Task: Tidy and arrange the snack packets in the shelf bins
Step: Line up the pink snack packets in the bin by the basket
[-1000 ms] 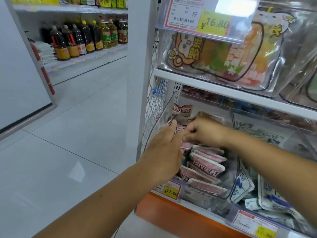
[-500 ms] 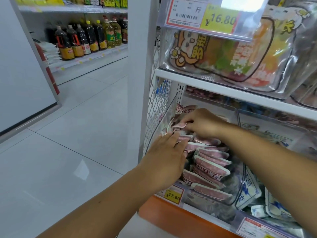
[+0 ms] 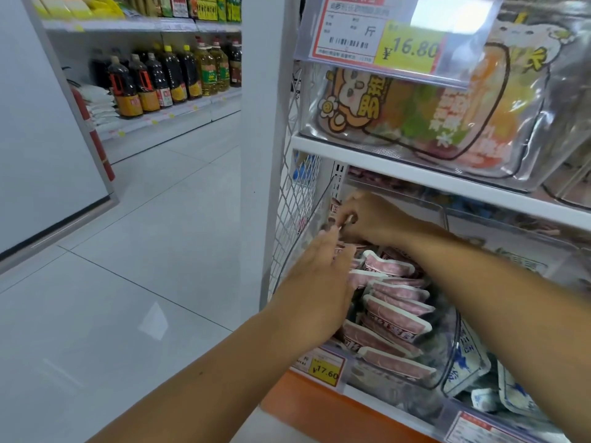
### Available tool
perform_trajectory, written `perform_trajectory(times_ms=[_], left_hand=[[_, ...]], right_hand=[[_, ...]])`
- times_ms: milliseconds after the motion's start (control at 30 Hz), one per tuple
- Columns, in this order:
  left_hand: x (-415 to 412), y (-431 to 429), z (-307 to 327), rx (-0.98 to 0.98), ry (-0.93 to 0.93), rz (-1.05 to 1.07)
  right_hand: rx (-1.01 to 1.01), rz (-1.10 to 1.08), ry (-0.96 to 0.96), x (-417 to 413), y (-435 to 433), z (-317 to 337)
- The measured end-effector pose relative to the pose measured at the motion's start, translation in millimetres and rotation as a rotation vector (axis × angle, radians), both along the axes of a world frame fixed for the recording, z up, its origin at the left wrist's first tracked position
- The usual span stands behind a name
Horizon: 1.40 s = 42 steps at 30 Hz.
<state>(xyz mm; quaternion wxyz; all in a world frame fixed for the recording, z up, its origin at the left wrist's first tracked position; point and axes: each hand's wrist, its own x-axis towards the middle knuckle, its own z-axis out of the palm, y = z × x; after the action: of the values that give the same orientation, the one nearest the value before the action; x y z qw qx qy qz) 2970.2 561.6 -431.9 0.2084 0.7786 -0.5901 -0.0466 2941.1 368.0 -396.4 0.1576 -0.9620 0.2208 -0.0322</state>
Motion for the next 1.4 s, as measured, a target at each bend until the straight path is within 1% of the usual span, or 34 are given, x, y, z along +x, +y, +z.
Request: perform_trajectory(times_ms=[67,133,200,267,333,400,467,600,667,767,867,933,1000,1100,1167,1233,1300,1400], left_hand=[[0.4,-10.6,3.9,0.011,-0.007,-0.035],[3.8,-16.3,2.2,0.045,-0.031,-0.068],[9.2,-15.9,-2.0,0.077,-0.047,-0.069],[11.8,-13.9,-3.4,0.095,-0.041,-0.061],[10.9,-13.6,-2.3,0.105,-0.061,-0.058],[10.1,-13.9,-2.0,0.117,-0.072,-0.06],[10.6,-14.0,-3.4,0.122,-0.074,-0.06],[10.6,-12.8,-5.5,0.112,-0.079,-0.059],[9.9,-11.8,-5.8,0.063,-0.033,-0.043],[8.5,-10.4,-3.2,-0.096,0.145,0.026],[5.4,-10.1,0.9,-0.275,0.315,0.125],[3.4,-9.9,2.5,-0.353,0.398,0.179],[1.2,-9.4,3.2,-0.41,0.439,0.192],[1.3,-7.0,5.0,-0.467,0.483,0.175],[1.5,-2.2,10.3,-0.461,0.616,0.146],[2.0,3.3,13.7,-0.457,0.717,0.124],[1.9,7.7,14.8,-0.467,0.687,0.111],[-1.1,11.2,18.7,-0.487,0.556,0.087]], right_hand=[[0.004,0.0,-0.074,-3.0,-0.5,2.1],[0.078,-0.009,-0.165,-8.9,-0.4,10.0],[0.142,-0.065,-0.243,-16.2,-1.4,19.4],[0.257,-0.133,-0.312,-23.5,-1.5,26.9],[0.367,-0.153,-0.34,-27.9,-1.9,31.4],[0.371,-0.12,-0.306,-30.2,-2.0,32.3],[0.299,-0.098,-0.279,-30.2,-4.2,27.8],[0.223,-0.132,-0.256,-30.0,-7.4,20.8],[0.247,-0.154,-0.336,-31.6,-5.6,21.4],[0.299,-0.236,-0.438,-41.9,-3.2,20.2],[0.42,-0.224,-0.446,-59.3,5.7,18.5],[0.435,-0.217,-0.437,-70.5,12.6,18.9],[0.426,-0.211,-0.442,-81.5,18.4,20.1],[0.533,-0.205,-0.538,-94.8,29.1,22.9],[0.547,-0.214,-0.563,-101.6,37.0,22.1],[0.489,-0.225,-0.528,-106.4,40.7,20.6],[0.419,-0.208,-0.479,-111.6,44.9,23.8],[0.288,-0.08,-0.341,-114.2,59.4,36.3]])
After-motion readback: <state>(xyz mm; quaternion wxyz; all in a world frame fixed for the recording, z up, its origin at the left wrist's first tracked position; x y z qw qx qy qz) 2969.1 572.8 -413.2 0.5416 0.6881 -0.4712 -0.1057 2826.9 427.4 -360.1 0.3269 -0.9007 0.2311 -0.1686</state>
